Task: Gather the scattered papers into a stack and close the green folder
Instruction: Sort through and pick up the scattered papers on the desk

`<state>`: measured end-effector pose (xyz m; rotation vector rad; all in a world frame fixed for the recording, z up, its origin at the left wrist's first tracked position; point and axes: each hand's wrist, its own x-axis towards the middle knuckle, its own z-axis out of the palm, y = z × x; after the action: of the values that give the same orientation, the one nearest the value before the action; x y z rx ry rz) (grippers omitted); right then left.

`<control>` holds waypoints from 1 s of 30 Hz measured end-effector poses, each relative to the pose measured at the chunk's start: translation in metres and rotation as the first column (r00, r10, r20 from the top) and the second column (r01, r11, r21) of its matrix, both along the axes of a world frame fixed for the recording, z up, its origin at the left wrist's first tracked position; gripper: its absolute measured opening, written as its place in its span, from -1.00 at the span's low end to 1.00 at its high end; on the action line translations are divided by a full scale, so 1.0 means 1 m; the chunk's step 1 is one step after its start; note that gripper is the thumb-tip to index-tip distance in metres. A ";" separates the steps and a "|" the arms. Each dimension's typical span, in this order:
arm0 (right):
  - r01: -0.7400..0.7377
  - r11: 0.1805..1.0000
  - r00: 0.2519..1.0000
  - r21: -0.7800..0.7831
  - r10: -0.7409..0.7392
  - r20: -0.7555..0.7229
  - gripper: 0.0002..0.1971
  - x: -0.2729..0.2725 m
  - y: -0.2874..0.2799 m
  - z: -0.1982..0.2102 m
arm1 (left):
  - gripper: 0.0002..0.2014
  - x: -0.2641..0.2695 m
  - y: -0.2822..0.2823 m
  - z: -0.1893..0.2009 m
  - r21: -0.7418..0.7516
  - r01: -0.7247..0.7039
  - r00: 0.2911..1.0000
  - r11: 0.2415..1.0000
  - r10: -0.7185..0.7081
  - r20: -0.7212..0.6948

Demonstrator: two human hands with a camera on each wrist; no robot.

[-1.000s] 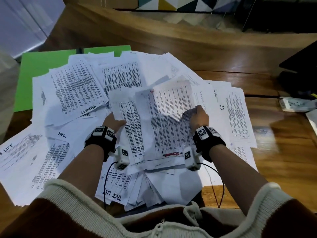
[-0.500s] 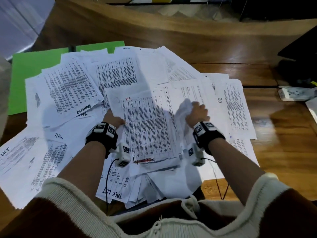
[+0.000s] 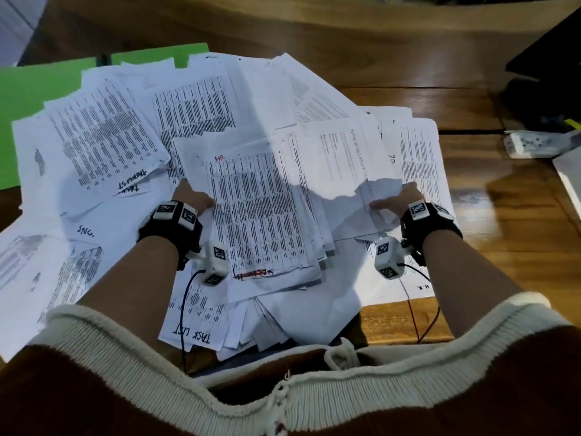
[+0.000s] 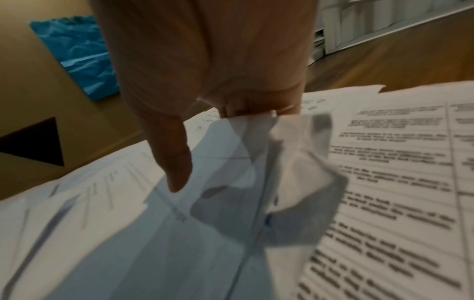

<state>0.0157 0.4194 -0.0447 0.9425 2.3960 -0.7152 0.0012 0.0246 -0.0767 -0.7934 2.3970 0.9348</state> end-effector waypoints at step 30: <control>0.479 0.874 0.588 0.083 -0.249 -0.769 -0.65 0.017 0.004 0.117 | -0.25 0.041 0.038 0.045 0.078 -0.080 0.988 0.994 0.089 -0.128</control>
<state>0.0328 0.4230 0.0718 1.5458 3.1161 -1.0982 0.0423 0.0623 -0.0313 -0.8359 2.4408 1.1345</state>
